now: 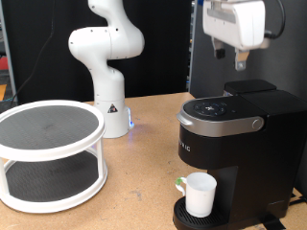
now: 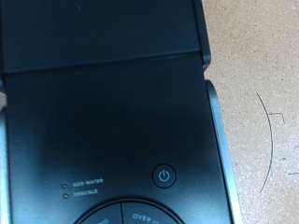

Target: Make a cup of coffee with the keurig machine

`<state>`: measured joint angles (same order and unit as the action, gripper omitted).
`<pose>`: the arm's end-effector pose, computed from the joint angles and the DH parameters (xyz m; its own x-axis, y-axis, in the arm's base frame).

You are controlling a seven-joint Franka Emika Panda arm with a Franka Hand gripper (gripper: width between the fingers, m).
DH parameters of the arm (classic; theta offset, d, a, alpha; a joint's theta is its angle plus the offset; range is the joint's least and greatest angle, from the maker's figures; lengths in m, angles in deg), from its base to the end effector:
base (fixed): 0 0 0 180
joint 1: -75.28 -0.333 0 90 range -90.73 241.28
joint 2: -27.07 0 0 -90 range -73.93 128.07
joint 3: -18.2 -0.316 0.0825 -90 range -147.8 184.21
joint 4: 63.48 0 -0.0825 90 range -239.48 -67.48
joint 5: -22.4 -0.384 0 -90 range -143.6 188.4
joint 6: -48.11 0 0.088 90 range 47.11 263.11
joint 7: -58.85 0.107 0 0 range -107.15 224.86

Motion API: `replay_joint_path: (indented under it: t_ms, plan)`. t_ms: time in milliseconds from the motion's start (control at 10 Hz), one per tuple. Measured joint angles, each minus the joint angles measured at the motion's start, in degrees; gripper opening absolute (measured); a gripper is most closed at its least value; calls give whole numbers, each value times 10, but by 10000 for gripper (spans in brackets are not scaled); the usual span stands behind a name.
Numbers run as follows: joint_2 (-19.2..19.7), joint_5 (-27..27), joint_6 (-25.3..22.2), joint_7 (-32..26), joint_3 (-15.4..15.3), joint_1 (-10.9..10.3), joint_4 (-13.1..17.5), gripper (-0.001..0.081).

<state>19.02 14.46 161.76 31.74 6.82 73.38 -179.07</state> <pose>0.5110 0.1338 0.5222 0.7872 0.6011 0.1379 0.6114 -0.7899 -0.0465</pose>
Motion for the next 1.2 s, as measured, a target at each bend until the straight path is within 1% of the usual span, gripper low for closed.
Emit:
replay_joint_path:
  t_ms: [400, 500, 600, 700, 800, 900, 1000, 1100, 1200]
  plan:
    - [2, 11, 58, -30, 0, -1, -56, 806]
    - [2, 17, 68, -30, -1, -1, -70, 782]
    - [3, 23, 78, -30, -2, -1, -83, 782]
    - [3, 26, 88, -29, -4, -1, -95, 618]
    - [3, 29, 99, -28, -5, -1, -105, 480]
    - [3, 29, 124, -23, -7, -1, -119, 480]
    - [3, 29, 150, -18, -8, -1, -133, 331]
    - [3, 29, 169, -14, -9, -1, -143, 331]
    - [1, 29, 180, -9, -11, -1, -148, 123]
